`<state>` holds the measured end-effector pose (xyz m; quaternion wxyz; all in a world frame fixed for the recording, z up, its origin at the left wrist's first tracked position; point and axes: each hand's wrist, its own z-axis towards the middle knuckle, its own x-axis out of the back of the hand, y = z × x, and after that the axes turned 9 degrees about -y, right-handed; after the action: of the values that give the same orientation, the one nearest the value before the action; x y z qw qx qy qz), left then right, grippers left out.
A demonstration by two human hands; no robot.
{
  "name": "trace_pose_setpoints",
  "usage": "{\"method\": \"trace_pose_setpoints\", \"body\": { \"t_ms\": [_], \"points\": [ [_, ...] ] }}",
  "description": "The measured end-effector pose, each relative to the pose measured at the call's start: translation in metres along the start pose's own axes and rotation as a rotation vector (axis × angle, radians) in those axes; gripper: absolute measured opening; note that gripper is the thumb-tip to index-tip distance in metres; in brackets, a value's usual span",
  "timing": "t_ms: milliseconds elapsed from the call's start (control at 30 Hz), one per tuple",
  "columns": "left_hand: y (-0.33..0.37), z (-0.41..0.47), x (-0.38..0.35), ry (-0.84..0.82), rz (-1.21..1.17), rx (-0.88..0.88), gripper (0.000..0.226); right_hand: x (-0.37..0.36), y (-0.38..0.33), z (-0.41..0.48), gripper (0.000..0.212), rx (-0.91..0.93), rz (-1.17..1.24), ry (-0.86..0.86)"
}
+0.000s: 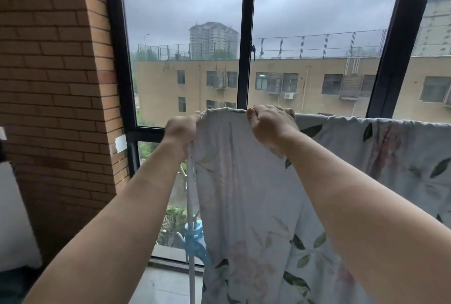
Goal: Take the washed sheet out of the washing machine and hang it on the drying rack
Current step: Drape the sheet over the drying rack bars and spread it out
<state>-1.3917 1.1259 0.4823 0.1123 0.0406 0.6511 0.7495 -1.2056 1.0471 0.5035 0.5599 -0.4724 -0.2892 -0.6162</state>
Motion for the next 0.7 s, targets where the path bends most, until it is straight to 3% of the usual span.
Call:
{"method": "trace_pose_setpoints", "body": {
  "t_ms": [67, 133, 233, 300, 400, 467, 533, 700],
  "points": [
    [0.008, -0.004, 0.0, -0.139, -0.178, 0.059, 0.024, -0.001, 0.003, 0.0, 0.049, -0.016, -0.006, 0.003],
    [0.012, -0.003, 0.006, -0.287, -0.405, 0.134, 0.038, 0.001, 0.006, 0.002, 0.049, -0.03, -0.019, 0.001],
    [0.012, 0.007, 0.01, -0.346, -0.604, 0.224, 0.032, 0.002, 0.009, 0.005, 0.051, -0.051, -0.04, -0.016],
    [0.016, 0.004, 0.002, -0.41, -0.579, 0.242, 0.038, 0.002, 0.009, 0.007, 0.051, -0.053, -0.051, -0.021],
    [0.026, -0.012, -0.015, -0.49, -0.458, 0.204, 0.029, 0.0, 0.004, 0.008, 0.051, -0.051, -0.064, -0.024],
    [0.028, -0.016, -0.026, -0.541, -0.367, 0.231, 0.037, 0.0, 0.002, 0.009, 0.051, -0.051, -0.064, -0.035],
    [0.026, -0.022, -0.034, -0.646, -0.275, 0.29, 0.046, 0.001, 0.001, 0.01, 0.051, -0.049, -0.066, -0.042],
    [0.016, -0.043, -0.051, -0.915, -0.29, 0.346, 0.044, 0.003, 0.001, 0.009, 0.053, -0.061, -0.08, -0.062]
  ]
}}
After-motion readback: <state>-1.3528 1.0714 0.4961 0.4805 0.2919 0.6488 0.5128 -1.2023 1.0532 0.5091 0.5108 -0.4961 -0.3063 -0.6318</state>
